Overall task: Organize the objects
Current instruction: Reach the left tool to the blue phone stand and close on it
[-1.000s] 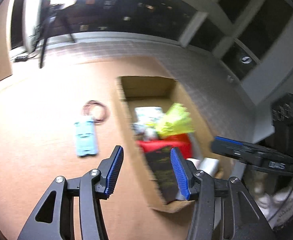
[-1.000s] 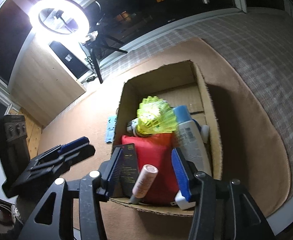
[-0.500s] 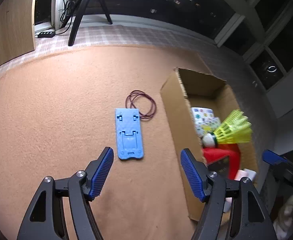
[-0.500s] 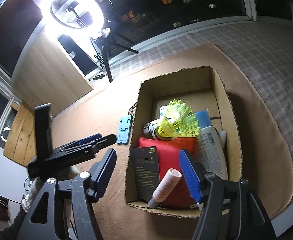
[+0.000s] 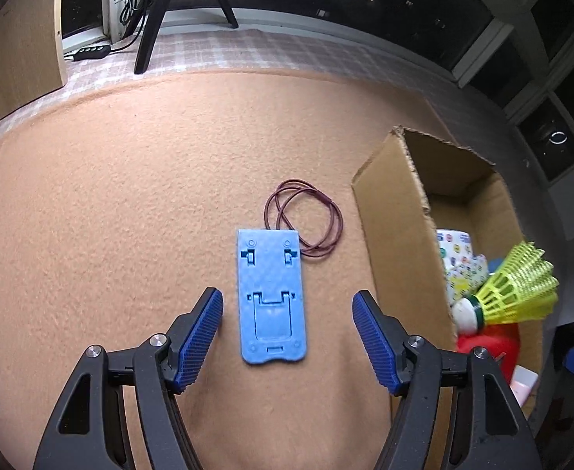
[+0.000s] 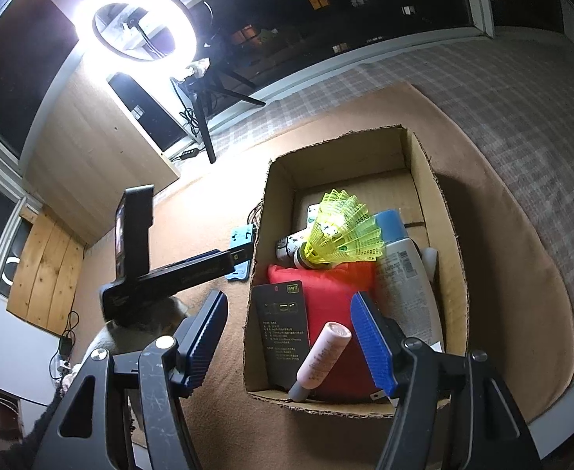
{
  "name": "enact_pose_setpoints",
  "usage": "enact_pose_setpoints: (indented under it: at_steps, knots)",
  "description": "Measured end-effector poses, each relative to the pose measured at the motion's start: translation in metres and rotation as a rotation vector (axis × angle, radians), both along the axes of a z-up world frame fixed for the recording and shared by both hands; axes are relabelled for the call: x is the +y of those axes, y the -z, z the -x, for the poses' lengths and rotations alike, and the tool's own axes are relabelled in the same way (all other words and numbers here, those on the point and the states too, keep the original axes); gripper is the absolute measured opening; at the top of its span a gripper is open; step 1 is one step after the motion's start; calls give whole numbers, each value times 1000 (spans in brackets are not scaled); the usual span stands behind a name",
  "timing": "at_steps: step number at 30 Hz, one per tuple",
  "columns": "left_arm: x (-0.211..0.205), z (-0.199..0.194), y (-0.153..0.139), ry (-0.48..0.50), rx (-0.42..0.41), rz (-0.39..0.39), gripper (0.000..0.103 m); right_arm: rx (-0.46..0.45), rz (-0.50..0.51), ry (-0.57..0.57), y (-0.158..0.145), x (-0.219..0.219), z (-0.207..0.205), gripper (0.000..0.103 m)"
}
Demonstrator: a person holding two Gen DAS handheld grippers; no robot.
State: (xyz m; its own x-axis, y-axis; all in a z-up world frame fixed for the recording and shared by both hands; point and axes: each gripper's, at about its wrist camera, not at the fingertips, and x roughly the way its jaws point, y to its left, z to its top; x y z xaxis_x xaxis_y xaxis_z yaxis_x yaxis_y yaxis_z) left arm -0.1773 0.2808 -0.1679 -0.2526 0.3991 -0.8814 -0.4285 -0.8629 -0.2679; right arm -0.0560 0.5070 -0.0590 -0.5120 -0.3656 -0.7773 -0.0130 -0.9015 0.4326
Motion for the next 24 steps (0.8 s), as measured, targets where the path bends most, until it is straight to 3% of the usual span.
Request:
enact_pose_setpoints:
  at_steps: [10, 24]
  knots:
    - [-2, 7, 6, -23, 15, 42, 40, -11, -10, -19, 2, -8, 1, 62]
    - [-53, -5, 6, -74, -3, 30, 34, -7, -10, -72, 1, -37, 7, 62]
